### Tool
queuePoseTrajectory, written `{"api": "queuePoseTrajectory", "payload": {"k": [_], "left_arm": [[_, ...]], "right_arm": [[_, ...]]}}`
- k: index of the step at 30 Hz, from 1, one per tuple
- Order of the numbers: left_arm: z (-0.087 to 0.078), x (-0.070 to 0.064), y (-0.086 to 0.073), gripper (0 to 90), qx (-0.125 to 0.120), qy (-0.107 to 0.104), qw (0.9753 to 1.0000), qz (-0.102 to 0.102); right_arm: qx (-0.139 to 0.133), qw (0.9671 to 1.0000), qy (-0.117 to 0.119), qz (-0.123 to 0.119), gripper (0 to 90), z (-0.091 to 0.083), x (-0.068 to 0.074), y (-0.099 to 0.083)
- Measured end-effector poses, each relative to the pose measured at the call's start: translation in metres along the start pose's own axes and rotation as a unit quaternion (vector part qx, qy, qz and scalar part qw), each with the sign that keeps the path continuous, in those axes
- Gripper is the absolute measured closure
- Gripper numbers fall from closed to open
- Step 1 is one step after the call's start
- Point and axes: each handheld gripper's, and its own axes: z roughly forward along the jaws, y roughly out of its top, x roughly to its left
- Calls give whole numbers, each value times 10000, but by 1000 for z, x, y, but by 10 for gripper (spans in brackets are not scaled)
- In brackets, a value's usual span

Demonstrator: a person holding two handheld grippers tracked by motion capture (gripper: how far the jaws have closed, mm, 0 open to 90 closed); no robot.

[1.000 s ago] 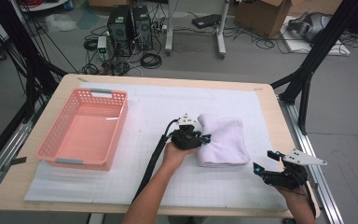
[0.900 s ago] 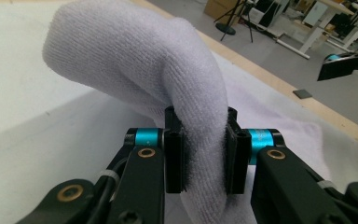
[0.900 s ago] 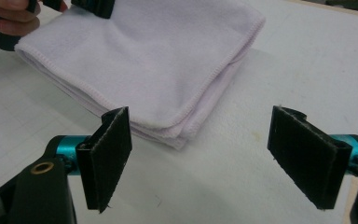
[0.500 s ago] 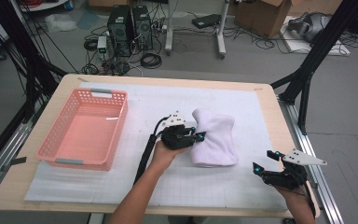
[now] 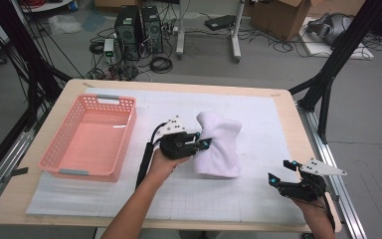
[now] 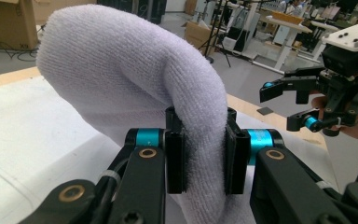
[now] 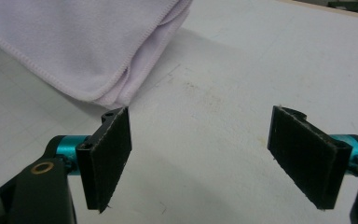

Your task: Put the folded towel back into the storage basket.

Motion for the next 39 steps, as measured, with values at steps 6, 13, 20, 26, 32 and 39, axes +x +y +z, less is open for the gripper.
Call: {"api": "queuePoseTrajectory", "payload": {"k": [6,13,20,26,32,39], "left_arm": [[-16,2,7,750,-103,25,9999,59],[-32,3,14,751,-251,-7,9996,86],[-48,7,18,750,-254,26,9996,72],[-63,8,25,750,-342,71,9994,71],[-89,11,38,750,-480,149,9987,122],[-121,18,50,750,-590,248,9979,98]], "right_arm": [[-25,10000,-7,-36,205,0,0,0],[-29,10000,27,-24,205,1,1,1],[-48,10000,20,12,205,0,1,1],[-36,10000,21,0,205,1,2,2],[-34,10000,36,-27,205,2,3,3],[-32,10000,43,-50,205,4,4,4]]}}
